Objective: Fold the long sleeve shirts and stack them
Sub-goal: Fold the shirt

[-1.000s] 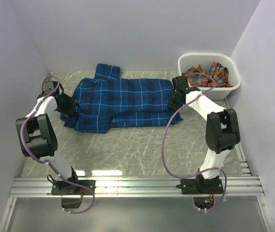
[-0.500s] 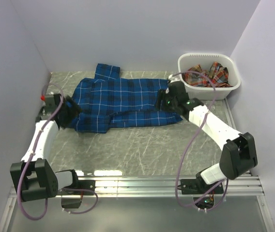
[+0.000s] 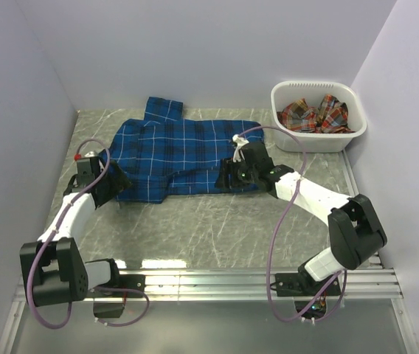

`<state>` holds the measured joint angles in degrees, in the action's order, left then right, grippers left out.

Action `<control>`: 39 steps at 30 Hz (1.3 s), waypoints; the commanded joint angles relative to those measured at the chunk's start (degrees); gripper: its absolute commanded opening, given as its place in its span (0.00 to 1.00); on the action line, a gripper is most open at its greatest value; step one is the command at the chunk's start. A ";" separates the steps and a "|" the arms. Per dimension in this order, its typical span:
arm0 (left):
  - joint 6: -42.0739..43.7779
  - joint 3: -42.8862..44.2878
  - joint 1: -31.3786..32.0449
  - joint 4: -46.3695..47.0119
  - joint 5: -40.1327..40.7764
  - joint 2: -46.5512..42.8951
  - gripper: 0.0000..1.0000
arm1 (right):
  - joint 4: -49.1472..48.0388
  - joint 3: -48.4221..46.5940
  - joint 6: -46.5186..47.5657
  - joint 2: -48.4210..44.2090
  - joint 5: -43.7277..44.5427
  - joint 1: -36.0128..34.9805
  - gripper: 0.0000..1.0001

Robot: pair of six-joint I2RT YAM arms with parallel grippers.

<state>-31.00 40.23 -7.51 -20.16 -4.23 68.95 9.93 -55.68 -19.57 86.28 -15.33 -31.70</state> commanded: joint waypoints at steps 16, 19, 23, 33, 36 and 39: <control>2.71 4.77 4.08 -1.63 -4.99 5.15 0.47 | -4.57 1.10 3.23 0.38 -3.92 -0.90 0.65; 1.30 6.52 4.08 -4.53 -7.36 3.92 0.16 | -4.48 0.93 2.96 0.38 -4.35 -0.82 0.64; -0.98 10.74 3.99 -9.53 -8.69 2.77 0.00 | -4.14 0.40 2.61 0.47 -4.88 -0.99 0.64; -9.51 24.54 3.55 -19.04 -17.72 1.89 0.03 | -2.90 -0.57 2.70 -0.06 -4.70 -1.69 0.64; -11.36 25.95 3.38 -18.68 -21.87 1.37 0.04 | -3.43 -0.31 3.14 -0.67 -5.06 -2.57 0.64; -12.41 27.36 3.29 -19.65 -22.58 1.19 0.04 | -4.22 -0.31 3.84 -0.94 -6.37 -3.36 0.64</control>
<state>-40.42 64.53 -3.86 -38.39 -22.04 71.85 7.27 -54.81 -17.12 87.92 -20.21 -33.98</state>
